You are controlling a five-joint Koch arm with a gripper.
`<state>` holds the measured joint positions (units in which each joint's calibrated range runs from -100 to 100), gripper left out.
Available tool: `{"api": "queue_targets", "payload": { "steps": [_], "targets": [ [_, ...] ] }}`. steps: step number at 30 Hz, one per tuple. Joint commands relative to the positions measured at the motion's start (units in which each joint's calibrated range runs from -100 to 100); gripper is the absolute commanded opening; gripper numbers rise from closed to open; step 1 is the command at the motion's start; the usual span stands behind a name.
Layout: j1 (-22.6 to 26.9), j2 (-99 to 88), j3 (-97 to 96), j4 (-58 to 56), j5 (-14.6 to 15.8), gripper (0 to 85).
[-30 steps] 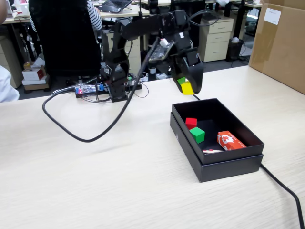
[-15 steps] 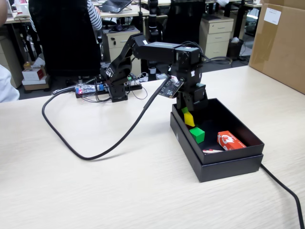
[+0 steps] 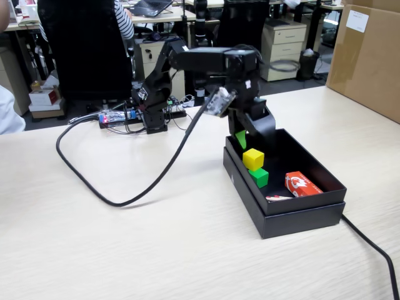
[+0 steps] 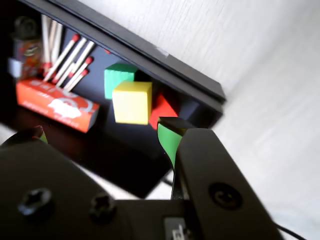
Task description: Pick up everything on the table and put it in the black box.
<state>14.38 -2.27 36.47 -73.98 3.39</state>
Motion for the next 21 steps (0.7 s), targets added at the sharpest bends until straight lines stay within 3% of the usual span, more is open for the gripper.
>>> {"api": "queue_targets", "payload": {
  "steps": [1, 12, 21],
  "targets": [
    [-0.83, -18.45, -1.65, 0.77, -0.24, 45.6],
    [-10.35, -61.7, -37.1, 6.81, -3.86, 47.7],
    [-13.72, -89.82, -71.37, 19.51, -5.23, 48.5]
  ]
}}
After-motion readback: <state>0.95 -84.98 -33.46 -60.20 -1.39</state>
